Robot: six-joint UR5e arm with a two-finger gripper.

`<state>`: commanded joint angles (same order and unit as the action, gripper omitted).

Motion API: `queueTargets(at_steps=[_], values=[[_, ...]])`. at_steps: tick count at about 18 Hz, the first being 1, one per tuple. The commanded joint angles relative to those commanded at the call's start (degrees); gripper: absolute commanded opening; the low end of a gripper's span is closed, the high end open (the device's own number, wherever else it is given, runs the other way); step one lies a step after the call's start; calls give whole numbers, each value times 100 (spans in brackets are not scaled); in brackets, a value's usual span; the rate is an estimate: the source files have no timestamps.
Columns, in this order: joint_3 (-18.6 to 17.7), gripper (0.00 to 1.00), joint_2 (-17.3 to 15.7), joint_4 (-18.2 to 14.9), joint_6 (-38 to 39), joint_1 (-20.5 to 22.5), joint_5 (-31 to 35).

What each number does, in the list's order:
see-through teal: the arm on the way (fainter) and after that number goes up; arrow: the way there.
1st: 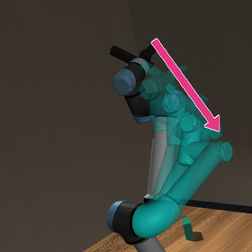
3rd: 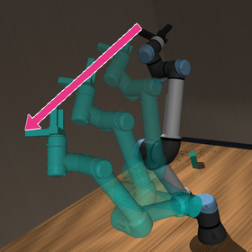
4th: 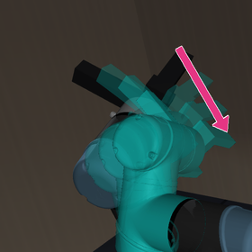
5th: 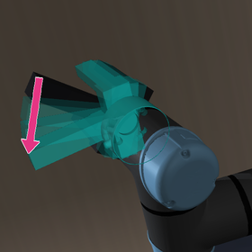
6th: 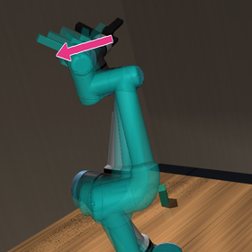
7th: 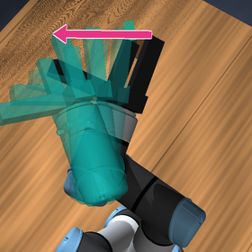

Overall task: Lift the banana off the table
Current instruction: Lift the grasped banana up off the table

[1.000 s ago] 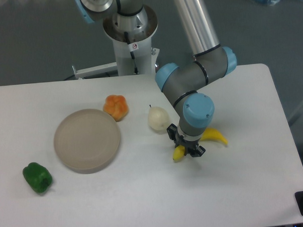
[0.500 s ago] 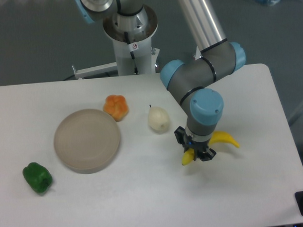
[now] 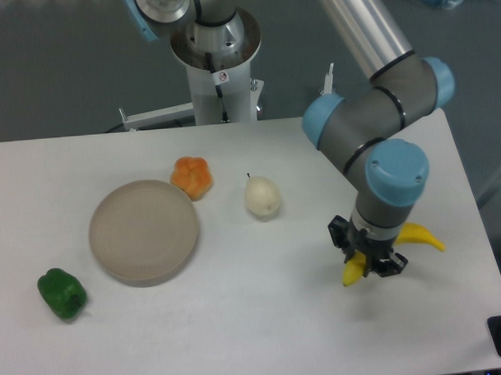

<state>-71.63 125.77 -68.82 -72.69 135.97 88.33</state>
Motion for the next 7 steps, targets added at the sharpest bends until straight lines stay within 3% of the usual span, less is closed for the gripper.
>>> queueTargets(at_steps=[7], values=[[97, 0, 44, 79, -26, 9, -9]])
